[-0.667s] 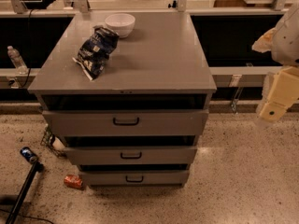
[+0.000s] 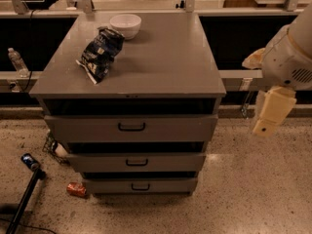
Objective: Open top drawer
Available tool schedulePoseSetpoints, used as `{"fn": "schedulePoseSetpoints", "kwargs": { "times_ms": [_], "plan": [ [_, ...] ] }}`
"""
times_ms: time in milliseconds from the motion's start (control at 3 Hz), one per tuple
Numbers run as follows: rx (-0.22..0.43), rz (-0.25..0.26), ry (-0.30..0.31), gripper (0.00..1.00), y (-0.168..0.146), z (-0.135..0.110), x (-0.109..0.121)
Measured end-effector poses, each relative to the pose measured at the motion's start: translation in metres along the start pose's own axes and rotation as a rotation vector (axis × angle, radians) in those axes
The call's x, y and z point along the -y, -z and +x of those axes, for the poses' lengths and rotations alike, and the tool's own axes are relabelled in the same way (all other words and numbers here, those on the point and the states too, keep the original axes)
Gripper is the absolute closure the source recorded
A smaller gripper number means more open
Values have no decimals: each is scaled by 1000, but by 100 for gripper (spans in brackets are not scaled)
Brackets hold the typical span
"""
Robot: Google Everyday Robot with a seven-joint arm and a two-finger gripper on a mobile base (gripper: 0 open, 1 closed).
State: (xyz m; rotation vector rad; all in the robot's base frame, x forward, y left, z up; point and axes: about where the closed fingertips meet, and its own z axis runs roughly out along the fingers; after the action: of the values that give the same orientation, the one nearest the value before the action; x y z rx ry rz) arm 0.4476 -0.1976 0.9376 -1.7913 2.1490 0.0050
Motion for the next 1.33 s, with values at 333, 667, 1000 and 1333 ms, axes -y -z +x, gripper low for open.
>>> {"fn": "schedulePoseSetpoints", "kwargs": {
  "times_ms": [333, 667, 1000, 1333],
  "plan": [
    [79, -59, 55, 0, -52, -5, -4],
    [172, -125, 127, 0, -106, -17, -12],
    [227, -158, 184, 0, -136, -28, -20],
    [259, -165, 229, 0, -158, -35, -27]
  ]
}}
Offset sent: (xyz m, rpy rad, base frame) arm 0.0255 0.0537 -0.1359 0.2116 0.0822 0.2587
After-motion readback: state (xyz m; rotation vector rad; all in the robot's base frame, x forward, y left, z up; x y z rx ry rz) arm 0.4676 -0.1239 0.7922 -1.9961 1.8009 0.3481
